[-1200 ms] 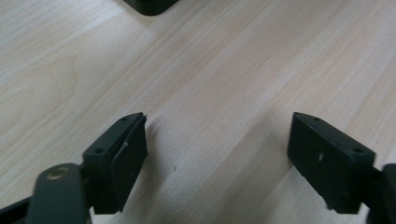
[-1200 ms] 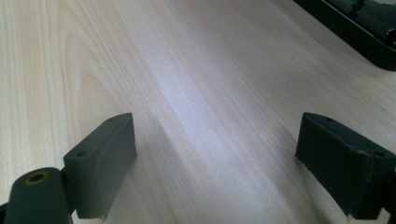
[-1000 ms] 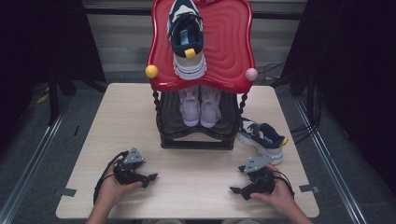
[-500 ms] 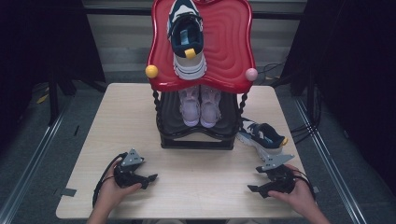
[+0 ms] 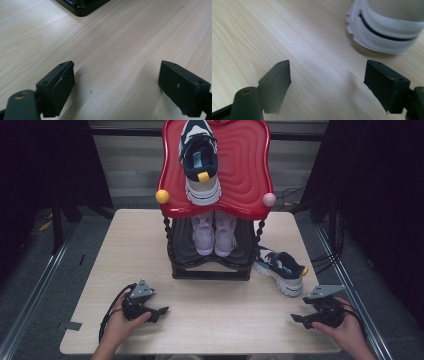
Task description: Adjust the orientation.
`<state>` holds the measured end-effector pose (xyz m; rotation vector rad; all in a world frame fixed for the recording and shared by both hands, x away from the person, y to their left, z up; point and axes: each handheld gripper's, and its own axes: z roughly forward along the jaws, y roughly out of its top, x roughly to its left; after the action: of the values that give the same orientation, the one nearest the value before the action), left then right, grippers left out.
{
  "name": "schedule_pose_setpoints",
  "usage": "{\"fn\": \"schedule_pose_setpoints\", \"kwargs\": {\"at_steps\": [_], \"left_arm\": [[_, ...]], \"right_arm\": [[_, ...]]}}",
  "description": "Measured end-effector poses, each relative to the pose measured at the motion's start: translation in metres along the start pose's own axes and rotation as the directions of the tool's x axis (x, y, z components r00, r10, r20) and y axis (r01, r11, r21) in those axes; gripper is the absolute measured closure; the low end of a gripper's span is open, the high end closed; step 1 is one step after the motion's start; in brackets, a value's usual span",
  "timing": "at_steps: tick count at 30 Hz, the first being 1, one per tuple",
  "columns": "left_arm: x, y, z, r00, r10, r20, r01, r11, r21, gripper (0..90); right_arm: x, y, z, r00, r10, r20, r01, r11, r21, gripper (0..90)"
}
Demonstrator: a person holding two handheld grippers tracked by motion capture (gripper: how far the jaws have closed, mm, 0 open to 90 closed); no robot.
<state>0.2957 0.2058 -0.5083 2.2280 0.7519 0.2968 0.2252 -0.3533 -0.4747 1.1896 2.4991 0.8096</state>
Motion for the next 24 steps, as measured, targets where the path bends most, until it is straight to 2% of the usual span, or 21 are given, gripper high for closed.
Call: {"fn": "schedule_pose_setpoints", "kwargs": {"at_steps": [5,8,11,14,17,20,24], "left_arm": [[0.0,0.0,0.0,1.0,0.0,0.0,0.0,1.0,0.0,13.3],[0.0,0.0,0.0,1.0,0.0,0.0,0.0,1.0,0.0,13.3],[0.0,0.0,0.0,1.0,0.0,0.0,0.0,1.0,0.0,13.3],[0.0,0.0,0.0,1.0,0.0,0.0,0.0,1.0,0.0,13.3],[0.0,0.0,0.0,1.0,0.0,0.0,0.0,1.0,0.0,13.2],[0.0,0.0,0.0,1.0,0.0,0.0,0.0,1.0,0.0,13.1],[0.0,0.0,0.0,1.0,0.0,0.001,0.0,1.0,0.001,13.1]], "right_arm": [[-0.015,0.003,-0.002,0.9983,0.023,0.054,-0.024,1.0,0.016,19.5],[-0.024,0.009,0.001,0.997,0.039,0.067,-0.039,0.999,-0.006,19.5],[-0.03,0.016,0.008,0.9965,0.035,0.076,-0.035,0.999,0.003,19.4],[-0.031,0.023,0.014,0.997,0.047,0.062,-0.047,0.999,0.001,19.5],[-0.031,0.028,0.018,0.9979,0.021,0.062,-0.021,1.0,0.006,18.9],[-0.03,0.028,0.018,0.9987,0.041,0.032,-0.04,0.999,-0.016,20.4],[-0.02,0.029,0.019,0.9998,0.017,0.006,-0.016,1.0,-0.025,21.9]]}}
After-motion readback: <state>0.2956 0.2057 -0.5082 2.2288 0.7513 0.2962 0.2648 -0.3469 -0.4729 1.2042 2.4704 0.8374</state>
